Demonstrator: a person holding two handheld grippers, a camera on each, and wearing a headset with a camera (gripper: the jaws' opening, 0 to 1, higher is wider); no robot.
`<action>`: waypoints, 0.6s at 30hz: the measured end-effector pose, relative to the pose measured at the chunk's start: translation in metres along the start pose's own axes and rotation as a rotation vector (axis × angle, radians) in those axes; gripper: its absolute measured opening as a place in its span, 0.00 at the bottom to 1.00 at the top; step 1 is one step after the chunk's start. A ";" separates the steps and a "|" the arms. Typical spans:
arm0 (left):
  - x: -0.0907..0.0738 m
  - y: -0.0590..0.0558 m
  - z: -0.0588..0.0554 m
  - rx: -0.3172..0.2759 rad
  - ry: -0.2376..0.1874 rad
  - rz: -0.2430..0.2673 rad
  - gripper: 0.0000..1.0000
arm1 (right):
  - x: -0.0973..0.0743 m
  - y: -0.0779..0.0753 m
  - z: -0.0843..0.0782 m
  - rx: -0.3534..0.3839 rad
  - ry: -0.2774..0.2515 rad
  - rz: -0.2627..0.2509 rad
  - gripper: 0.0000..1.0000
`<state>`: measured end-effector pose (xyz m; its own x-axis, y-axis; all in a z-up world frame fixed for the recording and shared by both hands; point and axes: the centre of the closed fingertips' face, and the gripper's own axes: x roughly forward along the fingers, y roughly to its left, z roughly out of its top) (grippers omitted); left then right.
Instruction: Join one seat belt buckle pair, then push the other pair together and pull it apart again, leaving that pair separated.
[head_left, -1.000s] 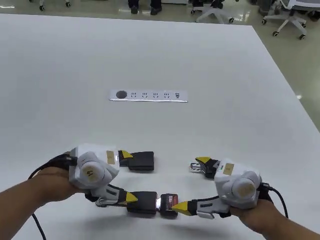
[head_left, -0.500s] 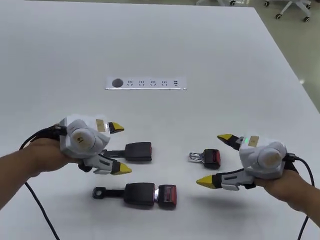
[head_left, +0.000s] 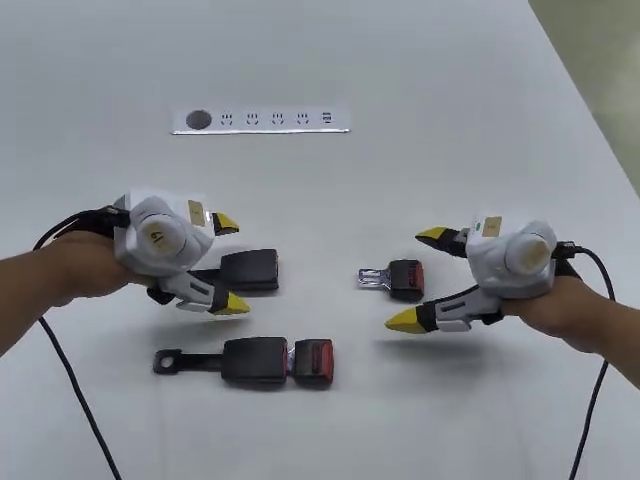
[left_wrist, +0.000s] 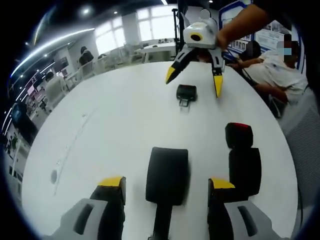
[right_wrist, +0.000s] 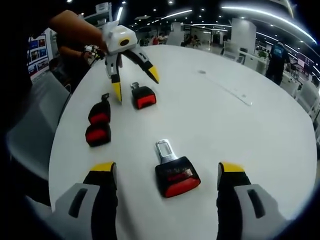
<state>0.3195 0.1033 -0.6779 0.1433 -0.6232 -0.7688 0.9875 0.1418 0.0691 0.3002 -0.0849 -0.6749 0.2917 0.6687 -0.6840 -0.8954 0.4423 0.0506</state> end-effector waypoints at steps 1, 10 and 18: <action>0.001 0.000 -0.002 0.002 0.005 -0.002 0.69 | 0.002 -0.002 -0.003 -0.007 0.008 0.005 0.82; 0.008 0.002 -0.010 -0.011 0.003 -0.035 0.66 | 0.002 -0.001 -0.012 -0.027 0.050 0.055 0.73; 0.010 -0.006 -0.006 -0.023 -0.007 -0.107 0.57 | 0.007 -0.002 -0.020 -0.019 0.082 0.062 0.57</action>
<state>0.3147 0.1004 -0.6897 0.0375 -0.6407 -0.7668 0.9954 0.0913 -0.0276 0.2977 -0.0930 -0.6945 0.2081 0.6430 -0.7371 -0.9174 0.3897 0.0809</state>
